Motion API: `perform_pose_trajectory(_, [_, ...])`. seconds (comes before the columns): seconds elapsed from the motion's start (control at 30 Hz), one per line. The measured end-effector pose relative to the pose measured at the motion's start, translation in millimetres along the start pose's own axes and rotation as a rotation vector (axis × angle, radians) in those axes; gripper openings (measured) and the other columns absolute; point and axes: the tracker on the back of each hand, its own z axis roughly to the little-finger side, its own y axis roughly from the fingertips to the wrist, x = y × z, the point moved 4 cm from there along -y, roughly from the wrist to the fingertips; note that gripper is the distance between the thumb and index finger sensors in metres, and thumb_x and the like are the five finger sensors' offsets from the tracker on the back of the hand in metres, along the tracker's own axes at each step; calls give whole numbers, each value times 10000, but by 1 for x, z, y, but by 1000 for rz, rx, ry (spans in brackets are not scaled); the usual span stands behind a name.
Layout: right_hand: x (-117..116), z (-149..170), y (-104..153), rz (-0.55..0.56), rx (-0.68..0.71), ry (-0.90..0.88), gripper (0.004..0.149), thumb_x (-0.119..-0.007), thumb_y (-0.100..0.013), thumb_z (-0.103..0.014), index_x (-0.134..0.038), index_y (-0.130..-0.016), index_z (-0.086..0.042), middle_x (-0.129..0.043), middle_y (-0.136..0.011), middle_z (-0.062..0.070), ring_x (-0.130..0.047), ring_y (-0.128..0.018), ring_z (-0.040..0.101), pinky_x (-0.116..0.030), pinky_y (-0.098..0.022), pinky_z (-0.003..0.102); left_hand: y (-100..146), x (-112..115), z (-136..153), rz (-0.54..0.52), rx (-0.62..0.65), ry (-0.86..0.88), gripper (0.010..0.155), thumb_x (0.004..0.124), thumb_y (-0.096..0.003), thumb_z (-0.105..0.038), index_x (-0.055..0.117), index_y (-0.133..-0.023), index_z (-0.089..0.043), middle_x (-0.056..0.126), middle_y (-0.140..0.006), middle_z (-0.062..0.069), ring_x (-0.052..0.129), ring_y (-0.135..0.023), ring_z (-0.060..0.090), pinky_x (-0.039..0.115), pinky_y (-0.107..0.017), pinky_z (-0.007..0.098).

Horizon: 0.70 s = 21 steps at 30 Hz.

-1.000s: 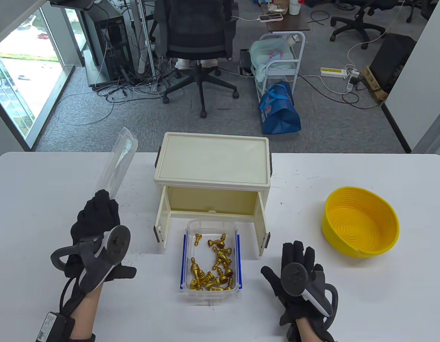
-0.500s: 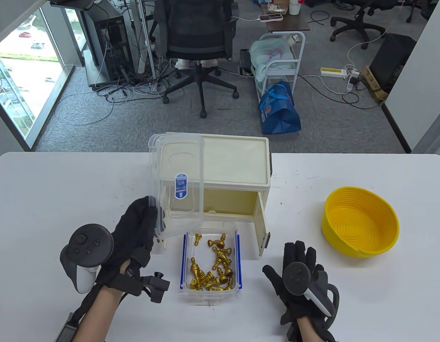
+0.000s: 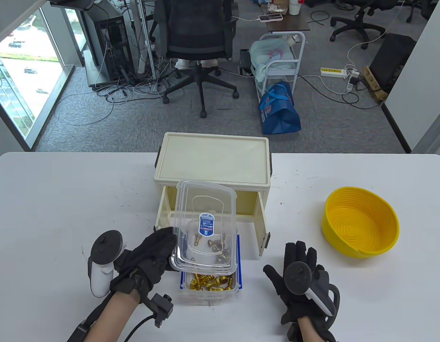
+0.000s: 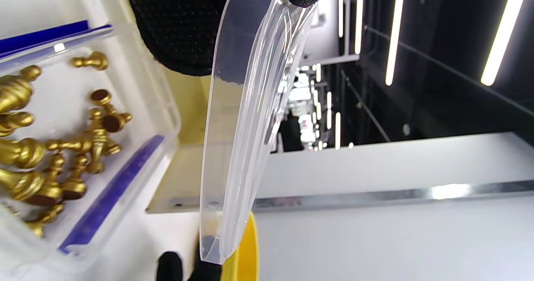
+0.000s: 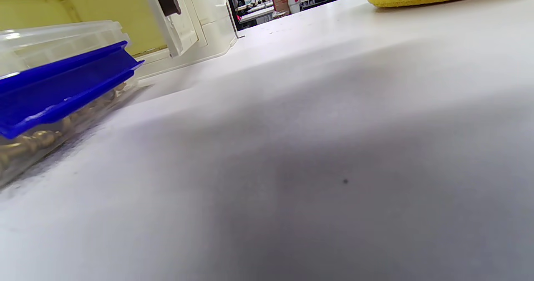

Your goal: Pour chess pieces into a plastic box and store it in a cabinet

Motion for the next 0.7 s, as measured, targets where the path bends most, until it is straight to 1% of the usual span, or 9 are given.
perform_pose_trajectory(0.17, [0,0,0,-2,5,0,887,-599,-560,-672,-254,-1174,-132,-214,-1232,211,-249,-1090,560,-337,-700,748,-4,8,26,15,-66,-20,493,578,-689,-217,579,-1112,37,869,-889,189,982,-625,228,907,-465,360])
perform_pose_trajectory(0.37, [0,0,0,-5,6,1,886,-600,-560,-671,-256,-1173,-132,-213,-1233,212,-249,-1090,560,-338,-699,749,-18,17,54,39,-133,-3,494,566,-694,-220,554,-1121,29,856,-904,181,975,-638,224,902,-477,355])
perform_pose_trajectory(0.5, [0,0,-1,-9,5,-5,885,-600,-560,-671,-257,-1173,-133,-215,-1232,212,-249,-1090,560,-338,-700,748,-26,23,68,48,-162,-25,495,555,-700,-226,538,-1128,23,846,-915,170,970,-653,214,901,-489,346])
perform_pose_trajectory(0.63, [0,0,-1,-11,8,-7,884,-599,-561,-670,-258,-1173,-132,-218,-1231,215,-256,-1089,561,-341,-699,748,-30,25,79,62,-180,7,497,553,-705,-236,532,-1129,24,843,-918,165,969,-663,208,902,-496,340])
perform_pose_trajectory(0.7, [-1,0,-1,-10,9,-4,885,-600,-561,-670,-259,-1174,-130,-217,-1232,216,-257,-1090,560,-342,-699,747,-31,25,84,79,-193,39,497,563,-707,-238,537,-1128,24,842,-918,175,969,-671,223,900,-500,353])
